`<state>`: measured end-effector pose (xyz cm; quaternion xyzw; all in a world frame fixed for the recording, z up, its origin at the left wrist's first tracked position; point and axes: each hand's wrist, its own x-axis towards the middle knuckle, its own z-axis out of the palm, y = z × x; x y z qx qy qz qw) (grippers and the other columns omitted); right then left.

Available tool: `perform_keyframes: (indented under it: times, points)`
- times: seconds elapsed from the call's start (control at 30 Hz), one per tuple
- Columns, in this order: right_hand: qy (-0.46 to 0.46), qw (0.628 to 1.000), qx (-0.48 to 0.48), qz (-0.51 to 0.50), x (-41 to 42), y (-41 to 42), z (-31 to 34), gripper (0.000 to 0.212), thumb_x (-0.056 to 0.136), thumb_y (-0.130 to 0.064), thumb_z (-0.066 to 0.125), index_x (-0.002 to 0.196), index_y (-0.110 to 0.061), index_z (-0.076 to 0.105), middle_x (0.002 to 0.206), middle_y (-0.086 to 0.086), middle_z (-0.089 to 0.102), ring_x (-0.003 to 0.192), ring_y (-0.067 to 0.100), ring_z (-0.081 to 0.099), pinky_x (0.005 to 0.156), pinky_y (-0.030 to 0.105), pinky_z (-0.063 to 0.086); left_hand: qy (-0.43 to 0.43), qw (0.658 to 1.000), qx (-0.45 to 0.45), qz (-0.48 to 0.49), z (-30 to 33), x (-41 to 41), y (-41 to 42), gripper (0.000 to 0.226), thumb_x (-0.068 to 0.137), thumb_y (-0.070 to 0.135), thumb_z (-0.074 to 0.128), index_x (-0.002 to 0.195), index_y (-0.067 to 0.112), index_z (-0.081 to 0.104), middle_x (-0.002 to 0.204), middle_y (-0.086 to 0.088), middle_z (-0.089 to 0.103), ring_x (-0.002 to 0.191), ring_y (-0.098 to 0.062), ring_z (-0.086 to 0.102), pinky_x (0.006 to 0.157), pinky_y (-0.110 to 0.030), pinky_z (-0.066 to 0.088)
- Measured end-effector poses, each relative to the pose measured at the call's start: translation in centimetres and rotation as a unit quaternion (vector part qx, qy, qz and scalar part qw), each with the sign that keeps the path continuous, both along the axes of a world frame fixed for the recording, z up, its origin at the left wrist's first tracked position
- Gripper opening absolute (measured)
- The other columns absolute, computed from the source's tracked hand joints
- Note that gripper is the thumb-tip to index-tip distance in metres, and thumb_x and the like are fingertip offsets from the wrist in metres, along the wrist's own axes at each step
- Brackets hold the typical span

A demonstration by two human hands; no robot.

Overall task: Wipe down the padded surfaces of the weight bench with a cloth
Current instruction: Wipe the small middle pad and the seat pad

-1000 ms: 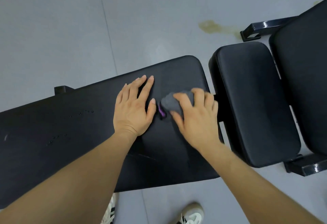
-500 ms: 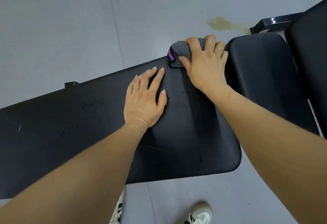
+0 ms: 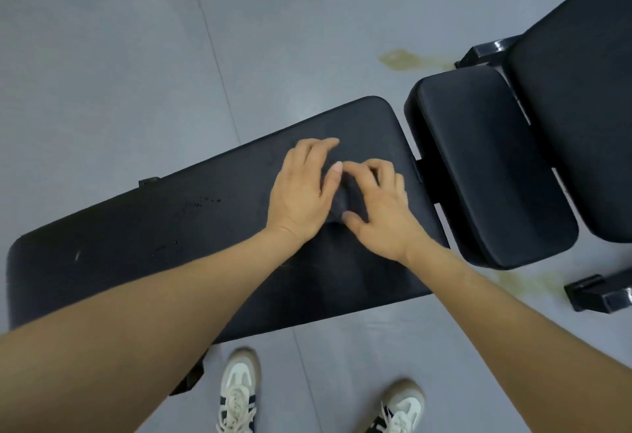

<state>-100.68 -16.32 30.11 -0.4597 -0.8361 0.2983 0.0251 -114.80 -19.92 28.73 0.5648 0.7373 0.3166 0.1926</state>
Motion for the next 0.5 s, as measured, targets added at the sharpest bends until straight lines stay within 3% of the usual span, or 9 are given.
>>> perform_keyframes:
  times: [0.07,0.13,0.2,0.3,0.4,0.5]
  points:
    - [0.063,0.993,0.022,-0.093,2.4,0.0,0.5,0.064,0.079,-0.008,0.059,0.136,-0.025,0.037,0.131,0.003,0.03,0.112,0.019,0.029,0.095,0.034,0.03,0.039,0.996,-0.017,-0.073,-0.3,2.3,-0.3,0.044,0.094,0.04,0.046,0.132,0.019,0.047,0.126,0.001,0.048,0.115,-0.015,0.043,0.092,-0.029,0.04]
    - [0.025,0.983,0.111,-0.148,4.5,-0.2,0.1,0.053,0.08,-0.006,0.058,0.131,-0.014,0.046,0.128,0.011,0.038,0.11,0.028,0.037,0.092,0.039,0.036,0.157,0.983,-0.035,-0.089,-1.6,3.7,-0.6,0.052,0.089,0.05,0.046,0.132,0.021,0.047,0.124,-0.001,0.05,0.115,-0.021,0.045,0.095,-0.037,0.041]
    - [-0.027,0.975,0.172,-0.136,6.1,-0.6,-1.6,0.045,0.083,-0.01,0.06,0.126,-0.008,0.05,0.124,0.017,0.044,0.106,0.035,0.043,0.087,0.046,0.042,0.268,0.961,-0.025,-0.063,-2.8,4.1,-0.5,0.052,0.086,0.054,0.039,0.127,0.024,0.049,0.117,-0.003,0.054,0.107,-0.024,0.048,0.087,-0.038,0.044]
    - [-0.052,0.969,0.215,-0.108,7.0,-1.1,-3.7,0.04,0.089,-0.023,0.051,0.126,-0.009,0.052,0.123,0.017,0.048,0.106,0.03,0.042,0.08,0.044,0.047,0.364,0.927,-0.01,-0.085,-3.8,3.9,0.3,0.051,0.085,0.056,0.032,0.12,0.024,0.051,0.109,-0.004,0.056,0.098,-0.025,0.051,0.076,-0.035,0.046]
    - [-0.059,0.965,0.228,-0.119,7.1,-1.6,-4.5,0.042,0.09,-0.028,0.043,0.128,-0.011,0.051,0.125,0.015,0.049,0.106,0.029,0.045,0.081,0.042,0.047,0.408,0.911,-0.06,-0.025,-3.0,2.7,3.4,0.053,0.085,0.054,0.031,0.117,0.019,0.054,0.108,-0.005,0.057,0.095,-0.026,0.055,0.07,-0.035,0.045]
    - [-0.056,0.962,0.236,-0.122,7.0,-1.8,-4.8,0.043,0.09,-0.029,0.04,0.128,-0.013,0.051,0.125,0.014,0.048,0.105,0.029,0.047,0.08,0.041,0.048,0.34,0.93,-0.135,0.035,-1.9,0.1,8.3,0.052,0.094,0.05,0.036,0.13,0.014,0.042,0.128,-0.008,0.045,0.113,-0.029,0.044,0.079,-0.04,0.04]
